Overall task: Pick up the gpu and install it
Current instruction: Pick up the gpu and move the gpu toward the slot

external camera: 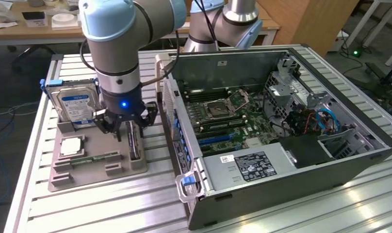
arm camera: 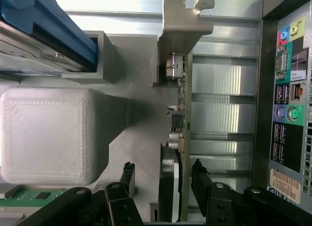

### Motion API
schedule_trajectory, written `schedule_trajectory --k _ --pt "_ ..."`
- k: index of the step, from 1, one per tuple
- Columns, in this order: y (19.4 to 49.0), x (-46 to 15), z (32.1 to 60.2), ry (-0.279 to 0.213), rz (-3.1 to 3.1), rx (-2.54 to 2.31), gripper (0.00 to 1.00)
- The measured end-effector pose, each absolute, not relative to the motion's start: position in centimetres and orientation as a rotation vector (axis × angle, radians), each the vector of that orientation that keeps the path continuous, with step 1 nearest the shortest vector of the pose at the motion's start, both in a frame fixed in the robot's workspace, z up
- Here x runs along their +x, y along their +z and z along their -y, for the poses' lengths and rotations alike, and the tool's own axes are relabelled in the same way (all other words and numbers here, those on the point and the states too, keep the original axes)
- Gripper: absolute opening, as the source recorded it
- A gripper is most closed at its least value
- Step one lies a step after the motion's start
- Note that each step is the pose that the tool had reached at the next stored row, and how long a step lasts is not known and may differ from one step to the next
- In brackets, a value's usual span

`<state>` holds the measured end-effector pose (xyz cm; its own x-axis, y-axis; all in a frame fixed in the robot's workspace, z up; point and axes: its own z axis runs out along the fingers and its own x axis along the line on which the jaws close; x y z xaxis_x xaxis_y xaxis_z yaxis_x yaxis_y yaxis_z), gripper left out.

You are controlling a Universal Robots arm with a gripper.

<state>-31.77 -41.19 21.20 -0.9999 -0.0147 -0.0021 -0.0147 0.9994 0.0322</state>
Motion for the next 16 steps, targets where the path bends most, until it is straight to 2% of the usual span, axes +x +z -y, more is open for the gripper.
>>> schedule_trajectory --k 9,10,11,12,13,14,16 --pt "21.11 -31.58 41.11 0.048 -3.139 0.007 0.58" --pt "21.10 -31.58 41.11 0.048 -3.139 0.007 0.51" --pt "21.10 -31.58 41.10 0.048 -3.139 0.008 0.51" --pt "21.10 -31.58 41.10 0.048 -3.139 0.008 0.45" --pt "21.10 -31.58 41.10 0.048 -3.139 0.007 0.45" --pt "21.10 -31.58 41.10 0.048 -3.139 0.008 0.38" --pt "21.10 -31.58 41.10 0.048 -3.139 0.007 0.38"
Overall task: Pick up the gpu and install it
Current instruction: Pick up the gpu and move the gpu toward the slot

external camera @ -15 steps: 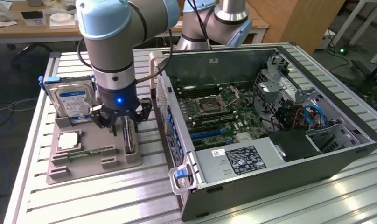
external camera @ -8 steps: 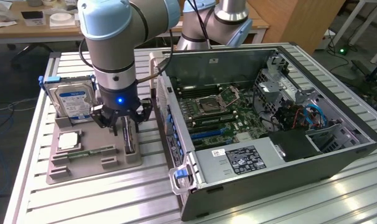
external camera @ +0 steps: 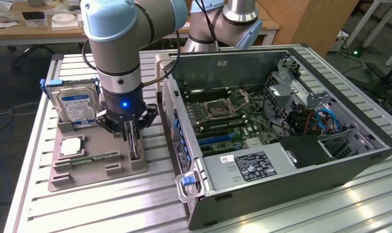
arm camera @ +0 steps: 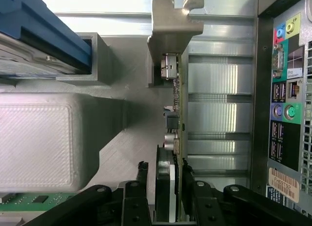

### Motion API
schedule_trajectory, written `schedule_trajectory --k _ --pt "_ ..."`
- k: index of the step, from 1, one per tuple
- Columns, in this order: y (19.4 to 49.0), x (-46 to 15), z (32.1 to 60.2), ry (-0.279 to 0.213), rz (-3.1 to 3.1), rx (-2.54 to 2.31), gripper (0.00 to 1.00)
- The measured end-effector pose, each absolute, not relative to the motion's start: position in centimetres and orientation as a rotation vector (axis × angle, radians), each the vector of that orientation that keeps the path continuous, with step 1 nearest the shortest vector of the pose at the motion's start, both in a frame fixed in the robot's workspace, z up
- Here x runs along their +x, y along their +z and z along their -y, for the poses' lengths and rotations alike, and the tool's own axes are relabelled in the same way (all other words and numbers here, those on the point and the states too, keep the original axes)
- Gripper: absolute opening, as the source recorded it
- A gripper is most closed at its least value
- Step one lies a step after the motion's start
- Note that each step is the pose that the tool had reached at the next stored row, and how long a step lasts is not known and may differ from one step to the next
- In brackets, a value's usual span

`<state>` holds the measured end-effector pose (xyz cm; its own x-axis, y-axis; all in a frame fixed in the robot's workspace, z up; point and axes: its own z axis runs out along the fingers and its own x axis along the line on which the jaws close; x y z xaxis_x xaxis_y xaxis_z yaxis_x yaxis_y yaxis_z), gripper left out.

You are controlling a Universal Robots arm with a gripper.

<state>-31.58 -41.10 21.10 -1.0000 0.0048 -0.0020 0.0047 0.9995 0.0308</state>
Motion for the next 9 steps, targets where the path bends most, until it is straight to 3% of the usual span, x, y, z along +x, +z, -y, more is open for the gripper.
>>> schedule_trajectory --k 9 --pt "21.08 -31.58 41.10 0.048 -3.139 0.007 0.38"
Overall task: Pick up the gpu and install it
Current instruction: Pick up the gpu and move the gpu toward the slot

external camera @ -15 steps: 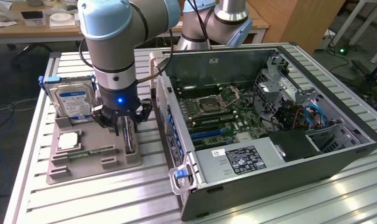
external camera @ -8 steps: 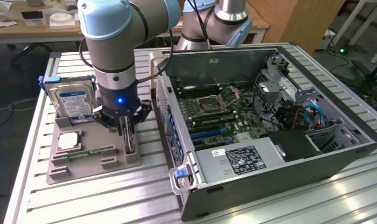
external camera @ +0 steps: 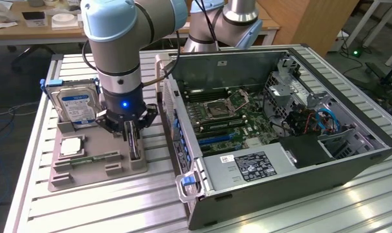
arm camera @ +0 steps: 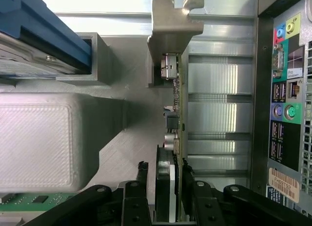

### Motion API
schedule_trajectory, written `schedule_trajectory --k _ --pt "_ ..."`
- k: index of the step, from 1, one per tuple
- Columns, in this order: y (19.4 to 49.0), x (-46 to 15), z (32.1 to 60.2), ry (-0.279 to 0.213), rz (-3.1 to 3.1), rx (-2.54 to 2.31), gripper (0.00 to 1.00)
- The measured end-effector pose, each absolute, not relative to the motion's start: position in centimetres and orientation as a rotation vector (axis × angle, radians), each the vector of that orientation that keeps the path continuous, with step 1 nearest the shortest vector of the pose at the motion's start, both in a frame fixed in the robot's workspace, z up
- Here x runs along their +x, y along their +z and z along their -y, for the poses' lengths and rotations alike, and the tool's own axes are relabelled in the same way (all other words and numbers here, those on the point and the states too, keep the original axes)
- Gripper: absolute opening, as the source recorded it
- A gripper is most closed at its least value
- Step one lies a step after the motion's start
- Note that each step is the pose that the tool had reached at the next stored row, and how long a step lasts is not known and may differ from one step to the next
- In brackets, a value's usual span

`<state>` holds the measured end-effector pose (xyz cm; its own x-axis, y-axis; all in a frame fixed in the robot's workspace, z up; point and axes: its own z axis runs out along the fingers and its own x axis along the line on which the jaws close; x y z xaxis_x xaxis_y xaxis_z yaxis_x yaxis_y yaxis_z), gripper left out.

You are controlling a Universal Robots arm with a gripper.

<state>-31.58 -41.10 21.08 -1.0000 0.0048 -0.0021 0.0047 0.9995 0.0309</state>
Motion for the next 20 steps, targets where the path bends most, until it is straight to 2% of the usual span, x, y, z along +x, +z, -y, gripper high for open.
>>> schedule_trajectory --k 7,8,20 --pt "21.04 -31.58 41.10 0.048 -3.139 0.008 0.37" --pt "21.03 -31.58 41.10 0.048 -3.139 0.008 0.30" --pt "20.92 -31.56 41.11 0.048 -3.139 0.007 0.29"
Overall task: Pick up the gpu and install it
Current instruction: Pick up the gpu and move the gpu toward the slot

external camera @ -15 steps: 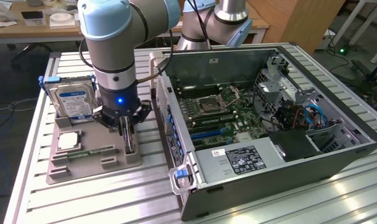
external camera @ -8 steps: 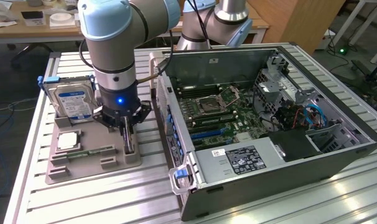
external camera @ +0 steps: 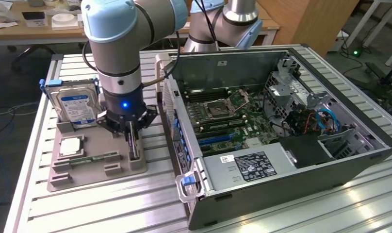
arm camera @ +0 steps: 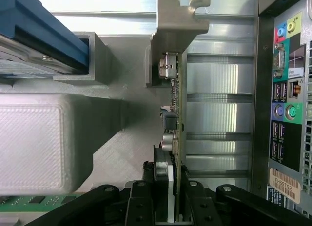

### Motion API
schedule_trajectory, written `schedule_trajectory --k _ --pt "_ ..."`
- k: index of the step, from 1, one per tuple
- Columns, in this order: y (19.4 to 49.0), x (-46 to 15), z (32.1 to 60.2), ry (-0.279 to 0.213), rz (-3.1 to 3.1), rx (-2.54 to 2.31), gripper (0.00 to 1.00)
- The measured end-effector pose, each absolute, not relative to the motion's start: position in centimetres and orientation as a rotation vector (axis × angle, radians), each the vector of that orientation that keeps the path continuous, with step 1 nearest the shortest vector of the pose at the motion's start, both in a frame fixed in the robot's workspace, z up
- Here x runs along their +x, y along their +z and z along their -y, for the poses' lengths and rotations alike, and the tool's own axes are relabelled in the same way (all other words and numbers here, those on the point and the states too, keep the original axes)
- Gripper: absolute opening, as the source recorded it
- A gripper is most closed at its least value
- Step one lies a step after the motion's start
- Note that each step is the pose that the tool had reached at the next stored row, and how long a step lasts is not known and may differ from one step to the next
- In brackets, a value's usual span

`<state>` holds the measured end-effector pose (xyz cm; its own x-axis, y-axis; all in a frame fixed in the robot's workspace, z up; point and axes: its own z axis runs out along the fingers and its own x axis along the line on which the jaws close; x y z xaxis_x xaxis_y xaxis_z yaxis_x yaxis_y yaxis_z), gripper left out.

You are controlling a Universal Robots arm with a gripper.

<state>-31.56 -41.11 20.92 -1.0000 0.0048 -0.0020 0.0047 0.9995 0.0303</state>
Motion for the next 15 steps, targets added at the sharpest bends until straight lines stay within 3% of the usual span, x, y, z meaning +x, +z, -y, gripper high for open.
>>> schedule_trajectory --k 15 --pt "20.82 -31.56 41.10 0.047 -3.138 0.007 0.28"
